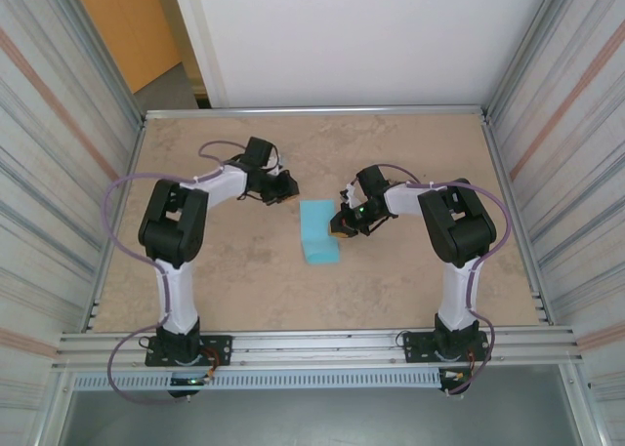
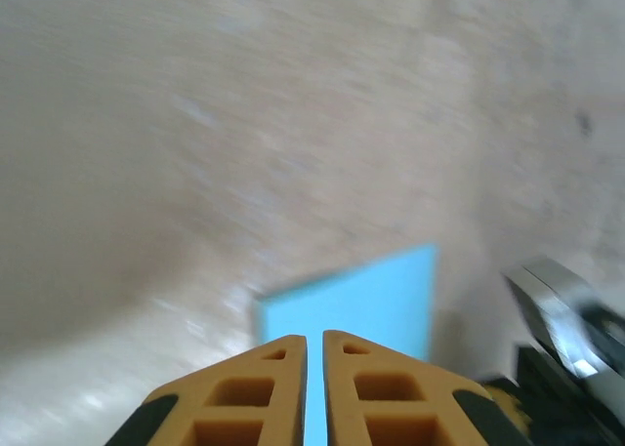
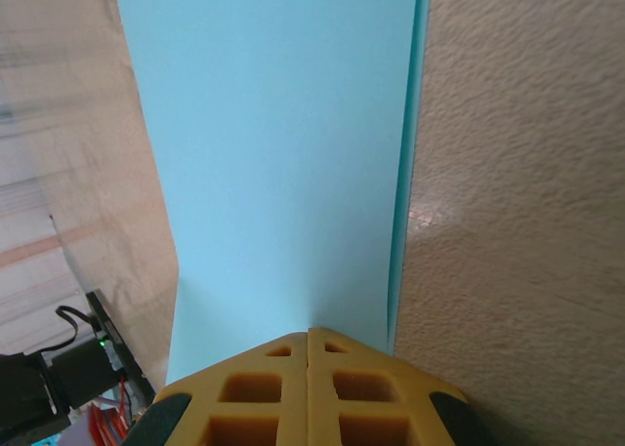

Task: Fold a paper plane with a square sheet of paper (pick it up from the middle)
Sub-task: First fold the square sheet of paper in half at the center of the table.

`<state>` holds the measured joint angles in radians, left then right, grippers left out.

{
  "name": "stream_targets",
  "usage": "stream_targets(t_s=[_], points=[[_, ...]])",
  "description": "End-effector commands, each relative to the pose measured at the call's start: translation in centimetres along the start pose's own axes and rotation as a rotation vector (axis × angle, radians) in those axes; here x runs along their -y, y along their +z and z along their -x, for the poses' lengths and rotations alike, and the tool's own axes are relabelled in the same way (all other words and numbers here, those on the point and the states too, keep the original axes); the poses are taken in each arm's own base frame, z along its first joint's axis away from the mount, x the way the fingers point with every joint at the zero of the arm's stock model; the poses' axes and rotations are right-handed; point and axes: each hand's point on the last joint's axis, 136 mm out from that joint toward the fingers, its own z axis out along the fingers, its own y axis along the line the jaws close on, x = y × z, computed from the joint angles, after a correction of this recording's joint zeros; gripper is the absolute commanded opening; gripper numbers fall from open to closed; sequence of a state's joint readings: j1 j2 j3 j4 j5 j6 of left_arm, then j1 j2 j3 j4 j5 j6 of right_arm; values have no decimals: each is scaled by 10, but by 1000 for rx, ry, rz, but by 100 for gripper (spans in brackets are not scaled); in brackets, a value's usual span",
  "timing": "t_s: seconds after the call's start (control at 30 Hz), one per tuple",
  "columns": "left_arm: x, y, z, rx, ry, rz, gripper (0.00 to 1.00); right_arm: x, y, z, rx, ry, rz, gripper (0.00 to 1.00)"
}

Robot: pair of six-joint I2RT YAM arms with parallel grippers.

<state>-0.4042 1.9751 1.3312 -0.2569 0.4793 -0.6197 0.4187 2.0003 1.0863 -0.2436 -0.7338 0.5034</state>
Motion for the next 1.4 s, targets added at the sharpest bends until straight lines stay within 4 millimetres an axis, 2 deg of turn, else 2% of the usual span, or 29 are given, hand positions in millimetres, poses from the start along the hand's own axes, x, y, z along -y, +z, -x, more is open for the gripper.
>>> stream_targets(t_s=[0.0, 0.13, 0.27, 0.4, 0.67, 1.03, 1.27, 1.37], points=[[43, -17, -26, 1, 84, -58, 13, 118, 9, -42, -70, 179, -408, 6], [51, -8, -67, -73, 39, -127, 13, 118, 10, -42, -71, 177, -407, 6], [44, 2, -104, -148, -14, -135, 12, 118, 11, -42, -73, 178, -407, 6], [30, 7, -128, -196, -44, -101, 12, 118, 13, -43, -79, 176, -408, 6], [7, 16, -142, -229, -84, -48, 12, 120, 14, -44, -84, 178, -418, 6], [-22, 15, -157, -253, -109, 27, 12, 124, 14, -44, -86, 181, -431, 5], [-39, -5, -163, -240, -132, 58, 12, 124, 13, -44, -84, 183, -434, 5], [-26, -15, -158, -215, -116, 20, 12, 124, 13, -43, -83, 184, -433, 5]])
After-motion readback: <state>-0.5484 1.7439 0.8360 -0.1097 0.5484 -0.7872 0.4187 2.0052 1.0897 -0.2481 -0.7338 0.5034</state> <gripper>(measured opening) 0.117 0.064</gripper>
